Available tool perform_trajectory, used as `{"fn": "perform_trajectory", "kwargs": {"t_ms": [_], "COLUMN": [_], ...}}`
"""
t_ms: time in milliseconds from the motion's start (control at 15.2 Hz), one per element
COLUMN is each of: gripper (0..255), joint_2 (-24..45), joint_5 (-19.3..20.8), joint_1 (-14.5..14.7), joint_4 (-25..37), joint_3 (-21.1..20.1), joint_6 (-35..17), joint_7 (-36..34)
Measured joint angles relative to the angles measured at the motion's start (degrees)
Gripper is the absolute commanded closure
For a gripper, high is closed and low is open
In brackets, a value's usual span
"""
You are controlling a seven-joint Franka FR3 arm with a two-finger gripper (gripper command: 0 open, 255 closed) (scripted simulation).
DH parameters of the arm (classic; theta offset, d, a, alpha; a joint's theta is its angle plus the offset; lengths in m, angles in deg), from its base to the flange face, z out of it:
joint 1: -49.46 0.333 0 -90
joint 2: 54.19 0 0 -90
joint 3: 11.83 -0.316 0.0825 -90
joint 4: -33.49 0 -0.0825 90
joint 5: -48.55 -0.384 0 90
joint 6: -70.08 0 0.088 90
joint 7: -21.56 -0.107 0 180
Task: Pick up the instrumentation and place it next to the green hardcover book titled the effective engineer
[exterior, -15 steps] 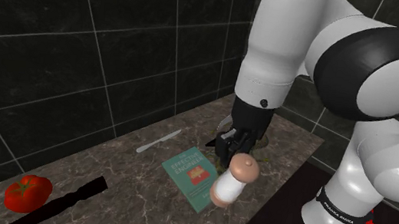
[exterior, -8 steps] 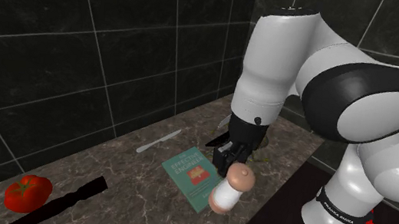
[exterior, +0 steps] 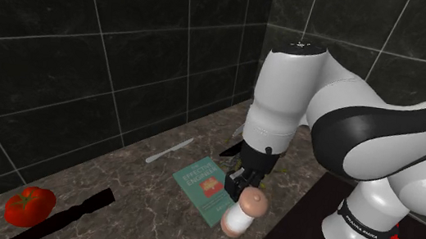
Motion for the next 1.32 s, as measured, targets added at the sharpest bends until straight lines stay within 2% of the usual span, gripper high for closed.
{"fn": "perform_trajectory", "kwargs": {"t_ms": [330,726,792,1188,1320], "gripper": [255,255,0,0,0], "joint_2": [2.8,3.3,3.3,3.4,1.4], "joint_5": [-0.5,-0.5,-0.5,-0.5,-0.3], "joint_1": [-0.3,-0.4,-0.4,-0.4,-0.1], "joint_4": [-2.2,-2.3,-2.3,-2.4,-1.0], "joint_3": [-1.3,-1.6,-1.6,-1.6,-0.8], "joint_6": [-4.9,-5.7,-5.7,-5.7,-2.6], "joint_7": [-0.1,-0.2,-0.2,-0.2,-0.2]}}
